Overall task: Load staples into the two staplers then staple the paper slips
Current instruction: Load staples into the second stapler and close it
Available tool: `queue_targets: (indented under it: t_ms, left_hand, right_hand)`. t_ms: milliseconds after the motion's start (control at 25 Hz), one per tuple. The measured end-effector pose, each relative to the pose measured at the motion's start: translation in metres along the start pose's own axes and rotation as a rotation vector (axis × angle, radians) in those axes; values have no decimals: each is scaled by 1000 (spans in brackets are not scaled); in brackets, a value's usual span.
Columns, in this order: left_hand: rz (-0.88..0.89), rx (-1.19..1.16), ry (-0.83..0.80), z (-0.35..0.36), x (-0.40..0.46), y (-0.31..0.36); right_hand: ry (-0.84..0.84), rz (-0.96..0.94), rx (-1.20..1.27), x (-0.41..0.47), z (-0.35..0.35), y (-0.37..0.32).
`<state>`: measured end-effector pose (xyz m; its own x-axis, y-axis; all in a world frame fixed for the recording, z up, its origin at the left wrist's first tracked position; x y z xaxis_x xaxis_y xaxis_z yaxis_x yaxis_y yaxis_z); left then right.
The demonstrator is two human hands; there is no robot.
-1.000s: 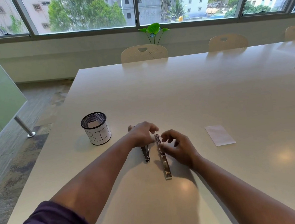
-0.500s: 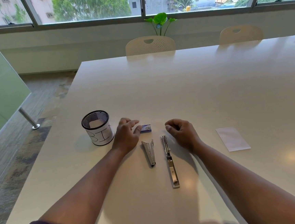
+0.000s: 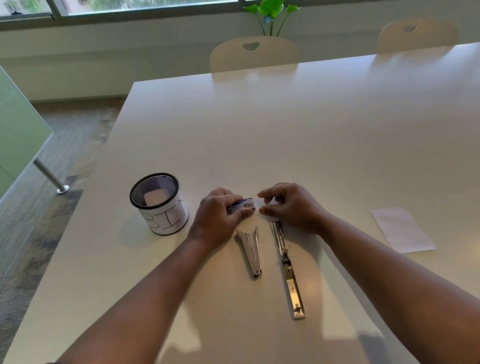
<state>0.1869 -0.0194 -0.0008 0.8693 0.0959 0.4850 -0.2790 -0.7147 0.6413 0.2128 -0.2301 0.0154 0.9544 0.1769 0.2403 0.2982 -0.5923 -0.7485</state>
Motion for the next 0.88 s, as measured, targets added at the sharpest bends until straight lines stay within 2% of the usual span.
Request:
queue_targets:
  t_ms: [240, 400, 720, 880]
  left_hand:
    - [3, -28, 1, -3, -2, 3]
    - [4, -44, -5, -4, -3, 7]
    - [-7, -47, -11, -7, -3, 8]
    - [-9, -48, -29, -7, -2, 8]
  right_hand:
    - [-67, -15, -46, 4, 4, -4]
    - [-51, -29, -69, 5, 7, -7]
    - [-74, 17, -18, 3, 6, -8]
    - [-23, 59, 68, 1, 9, -8]
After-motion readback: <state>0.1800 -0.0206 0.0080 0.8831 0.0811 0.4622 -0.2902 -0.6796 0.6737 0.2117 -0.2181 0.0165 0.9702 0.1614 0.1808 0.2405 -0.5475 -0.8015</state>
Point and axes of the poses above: each hand's wrist, its own x-axis towards the middle knuckle, its own z-axis out of the palm, y = z × x, the point moved 2 cm from there along x, towards the middle knuckle, and after that the axes turned 15 degrees about y, right-handed, at the moved point
